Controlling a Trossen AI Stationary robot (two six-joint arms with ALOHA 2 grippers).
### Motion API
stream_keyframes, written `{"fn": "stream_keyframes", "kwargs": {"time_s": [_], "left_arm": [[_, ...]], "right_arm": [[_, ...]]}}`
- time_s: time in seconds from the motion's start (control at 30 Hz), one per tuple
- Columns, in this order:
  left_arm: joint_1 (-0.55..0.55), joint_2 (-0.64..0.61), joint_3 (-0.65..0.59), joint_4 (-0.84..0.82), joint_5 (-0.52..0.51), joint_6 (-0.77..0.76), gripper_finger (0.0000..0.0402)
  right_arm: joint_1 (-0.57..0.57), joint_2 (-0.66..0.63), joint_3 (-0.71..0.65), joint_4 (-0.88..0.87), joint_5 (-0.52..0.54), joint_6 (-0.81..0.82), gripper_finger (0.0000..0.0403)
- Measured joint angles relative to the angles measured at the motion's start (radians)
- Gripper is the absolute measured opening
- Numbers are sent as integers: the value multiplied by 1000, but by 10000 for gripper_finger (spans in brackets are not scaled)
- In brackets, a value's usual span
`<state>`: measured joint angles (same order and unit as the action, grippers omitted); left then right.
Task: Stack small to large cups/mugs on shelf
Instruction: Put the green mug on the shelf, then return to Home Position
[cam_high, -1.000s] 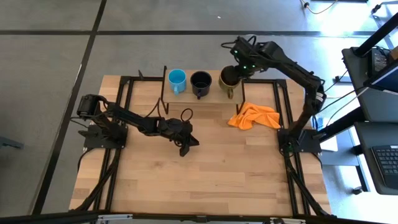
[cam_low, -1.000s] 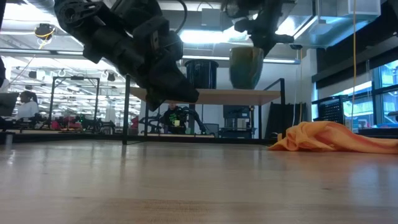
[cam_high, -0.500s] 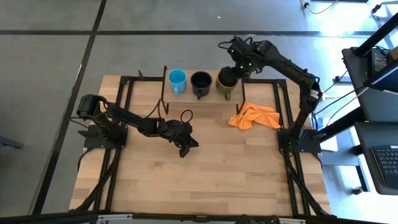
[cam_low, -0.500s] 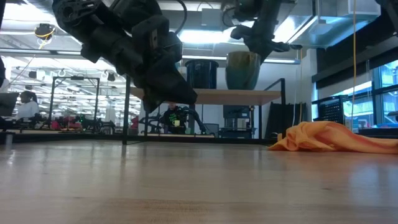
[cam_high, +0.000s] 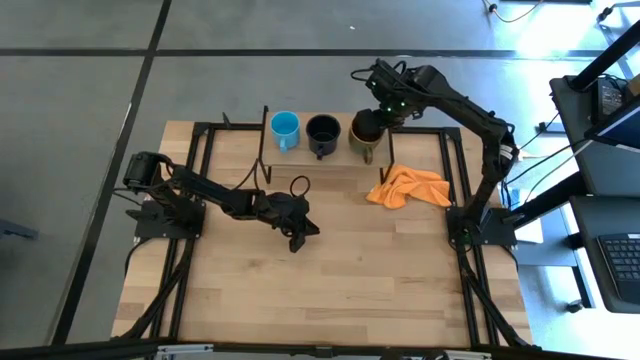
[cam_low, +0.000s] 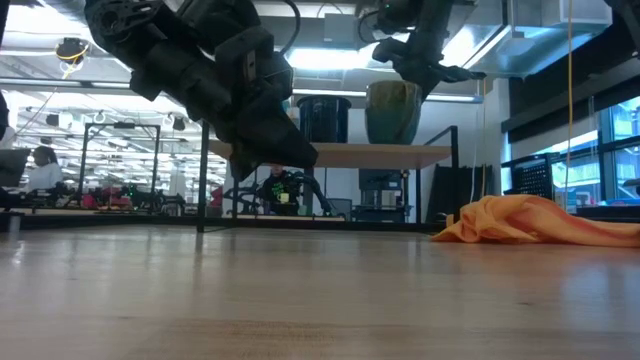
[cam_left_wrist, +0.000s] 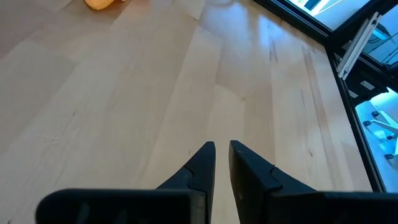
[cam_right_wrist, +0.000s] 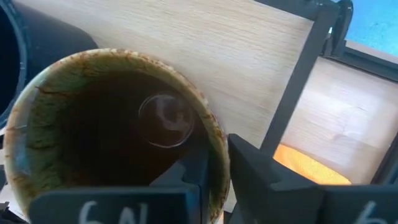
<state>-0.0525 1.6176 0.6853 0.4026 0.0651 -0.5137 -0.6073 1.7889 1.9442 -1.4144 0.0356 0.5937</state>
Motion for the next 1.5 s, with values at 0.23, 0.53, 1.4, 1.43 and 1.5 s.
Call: {"fn": "stream_keyframes", "kwargs": {"time_s": [0.23,0.53,1.4,1.43,1.5], "left_arm": [[0,0,0,0,-1,1,41],[0,0,0,-5,-1,11,41],[131,-4,0,633,287,-165,41],[135,-10,0,672,289,-227,41],[140,-19,0,755,295,-334,41]], "right_arm": [[14,1,-1,16,-5,-21,89],[18,-3,-1,23,12,-22,111],[455,-256,332,194,30,-386,114],[491,-281,331,198,9,-336,114],[572,-317,325,201,-3,-289,114]]}}
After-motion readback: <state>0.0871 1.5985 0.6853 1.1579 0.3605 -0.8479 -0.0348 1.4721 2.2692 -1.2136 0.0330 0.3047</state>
